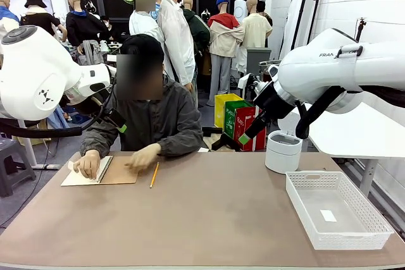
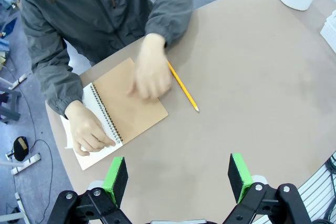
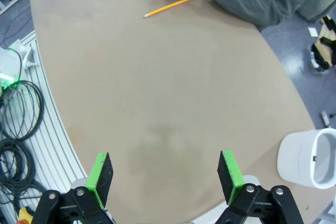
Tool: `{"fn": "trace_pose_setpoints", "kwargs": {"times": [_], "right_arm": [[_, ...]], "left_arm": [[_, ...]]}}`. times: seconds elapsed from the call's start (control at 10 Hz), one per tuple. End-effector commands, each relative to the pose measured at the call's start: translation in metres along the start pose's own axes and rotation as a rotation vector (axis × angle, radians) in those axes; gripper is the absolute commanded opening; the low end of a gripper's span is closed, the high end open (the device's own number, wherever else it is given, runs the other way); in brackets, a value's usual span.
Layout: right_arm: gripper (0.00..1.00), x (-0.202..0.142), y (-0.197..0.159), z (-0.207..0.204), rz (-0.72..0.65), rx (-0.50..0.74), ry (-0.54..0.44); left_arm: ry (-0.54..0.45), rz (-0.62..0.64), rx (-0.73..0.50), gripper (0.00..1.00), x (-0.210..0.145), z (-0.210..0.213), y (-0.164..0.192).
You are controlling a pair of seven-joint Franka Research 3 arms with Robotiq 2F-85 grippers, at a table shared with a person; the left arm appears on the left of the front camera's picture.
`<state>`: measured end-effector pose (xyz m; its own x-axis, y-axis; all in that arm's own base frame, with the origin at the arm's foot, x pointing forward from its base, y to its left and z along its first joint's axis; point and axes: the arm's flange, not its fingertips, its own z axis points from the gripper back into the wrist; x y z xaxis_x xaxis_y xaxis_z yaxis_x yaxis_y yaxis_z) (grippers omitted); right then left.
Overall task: Sort the paper based on its condition.
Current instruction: If a person hands you a paper, place it in the Organizing basket , and if it's crumpled, put it in the Trash can.
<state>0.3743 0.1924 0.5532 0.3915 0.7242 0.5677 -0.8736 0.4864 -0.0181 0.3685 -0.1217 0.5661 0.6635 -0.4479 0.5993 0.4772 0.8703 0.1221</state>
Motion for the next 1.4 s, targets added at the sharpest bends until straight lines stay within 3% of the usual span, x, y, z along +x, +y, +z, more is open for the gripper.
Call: {"fn": "trace_pose_setpoints", "kwargs": {"times": [0.0, 1.3], "right_arm": [[1.0, 0.0003, -0.0001, 0.0004, 0.002, -0.002, 0.001], [1.0, 0.0003, -0.0001, 0.0004, 0.002, -0.002, 0.001]], "left_arm": [[0.005, 0.003, -0.002, 1.0, 0.0001, 0.001, 0.0012], [0.005, 0.003, -0.002, 1.0, 0.0001, 0.001, 0.0012]]}}
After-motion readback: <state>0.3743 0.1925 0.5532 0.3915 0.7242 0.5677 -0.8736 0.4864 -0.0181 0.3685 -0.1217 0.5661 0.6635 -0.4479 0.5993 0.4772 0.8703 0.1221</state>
